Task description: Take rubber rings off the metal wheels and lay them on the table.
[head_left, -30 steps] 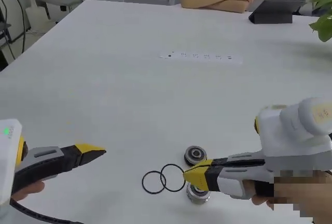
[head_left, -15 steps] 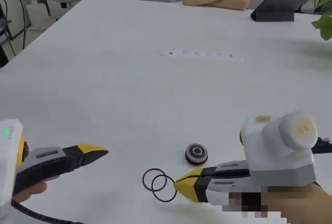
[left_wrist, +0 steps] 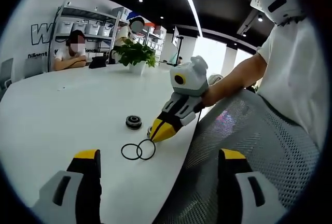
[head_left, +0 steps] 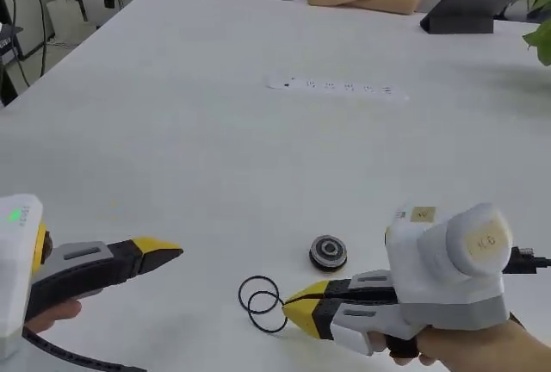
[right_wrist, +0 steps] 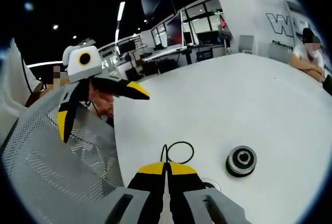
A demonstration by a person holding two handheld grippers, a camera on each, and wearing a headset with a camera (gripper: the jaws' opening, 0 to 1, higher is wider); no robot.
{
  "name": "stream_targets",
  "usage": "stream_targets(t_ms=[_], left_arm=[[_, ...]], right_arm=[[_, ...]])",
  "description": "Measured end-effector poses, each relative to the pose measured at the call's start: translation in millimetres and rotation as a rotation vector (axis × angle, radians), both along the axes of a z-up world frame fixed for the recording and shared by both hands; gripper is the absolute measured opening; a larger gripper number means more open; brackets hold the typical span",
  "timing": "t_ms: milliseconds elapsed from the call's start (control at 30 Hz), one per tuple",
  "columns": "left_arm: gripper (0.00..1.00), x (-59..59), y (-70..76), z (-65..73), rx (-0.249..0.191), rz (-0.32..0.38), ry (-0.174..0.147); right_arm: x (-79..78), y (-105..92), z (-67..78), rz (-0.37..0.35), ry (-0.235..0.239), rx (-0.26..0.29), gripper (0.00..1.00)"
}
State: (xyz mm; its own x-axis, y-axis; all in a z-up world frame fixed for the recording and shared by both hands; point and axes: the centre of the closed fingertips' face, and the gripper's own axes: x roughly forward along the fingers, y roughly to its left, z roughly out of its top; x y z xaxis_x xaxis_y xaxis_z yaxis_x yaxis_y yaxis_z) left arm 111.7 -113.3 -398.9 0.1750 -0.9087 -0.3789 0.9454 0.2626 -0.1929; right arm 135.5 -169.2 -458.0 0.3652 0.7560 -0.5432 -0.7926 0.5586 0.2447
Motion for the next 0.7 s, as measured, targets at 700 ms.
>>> stream_targets(t_ms=[700], left_arm=[[0.90, -0.6, 1.2, -1.1, 0.000, 0.001, 0.007]], right_arm=[[-0.6, -3.2, -11.8, 0.025, -0.006, -0.091, 0.03]])
